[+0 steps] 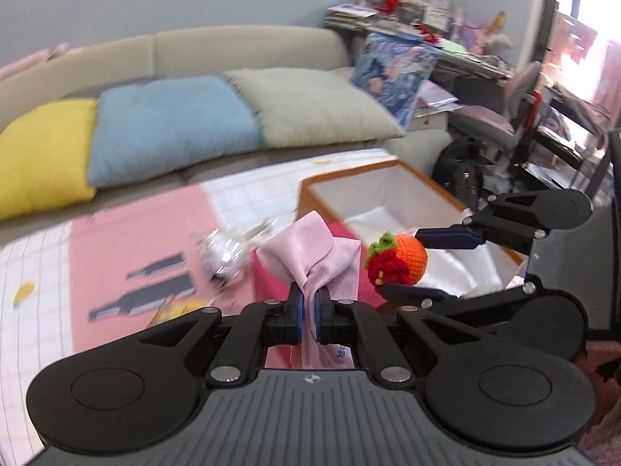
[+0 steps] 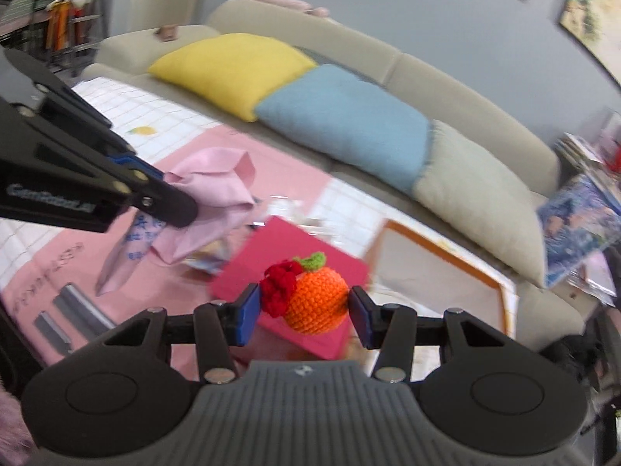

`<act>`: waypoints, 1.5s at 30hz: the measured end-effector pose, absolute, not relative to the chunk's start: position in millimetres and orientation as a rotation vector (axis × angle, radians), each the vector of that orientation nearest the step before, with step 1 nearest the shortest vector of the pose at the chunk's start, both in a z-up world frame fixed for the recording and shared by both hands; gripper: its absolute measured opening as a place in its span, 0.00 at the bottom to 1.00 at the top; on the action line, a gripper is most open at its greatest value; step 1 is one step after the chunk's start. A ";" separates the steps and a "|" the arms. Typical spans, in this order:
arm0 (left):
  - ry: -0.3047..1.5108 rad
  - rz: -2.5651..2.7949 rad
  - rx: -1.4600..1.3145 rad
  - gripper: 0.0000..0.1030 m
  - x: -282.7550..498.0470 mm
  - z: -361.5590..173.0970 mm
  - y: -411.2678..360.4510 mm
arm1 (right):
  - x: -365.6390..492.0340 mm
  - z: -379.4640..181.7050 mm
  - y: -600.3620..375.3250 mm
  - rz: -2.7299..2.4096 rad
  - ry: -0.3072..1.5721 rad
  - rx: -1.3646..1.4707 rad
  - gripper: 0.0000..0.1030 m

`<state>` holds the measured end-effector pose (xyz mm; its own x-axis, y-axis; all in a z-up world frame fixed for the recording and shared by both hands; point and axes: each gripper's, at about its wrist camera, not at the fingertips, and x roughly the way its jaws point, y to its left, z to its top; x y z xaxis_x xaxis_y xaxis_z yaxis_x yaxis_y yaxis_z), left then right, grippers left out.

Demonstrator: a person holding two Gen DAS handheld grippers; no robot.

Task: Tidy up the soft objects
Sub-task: 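Carry the pink cloth and orange fruit over the white box and open both tools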

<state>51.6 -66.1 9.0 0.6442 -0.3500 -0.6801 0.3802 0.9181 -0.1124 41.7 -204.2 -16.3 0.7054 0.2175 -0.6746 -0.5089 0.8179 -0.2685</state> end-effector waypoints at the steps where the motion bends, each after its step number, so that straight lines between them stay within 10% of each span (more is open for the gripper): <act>1: 0.760 -0.431 0.046 0.06 54.4 11.4 -73.0 | 43.9 -14.3 -211.9 0.400 0.674 -0.457 0.47; 45: 1.020 -0.476 0.356 0.11 196.0 -85.3 -228.2 | 191.7 -114.5 -312.5 0.204 0.975 -0.401 0.48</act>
<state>196.0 -228.2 -85.3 0.4363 -0.2117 -0.8745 0.5346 0.8428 0.0627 191.7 -312.5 -114.5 0.5495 -0.0102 -0.8354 -0.3447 0.9081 -0.2378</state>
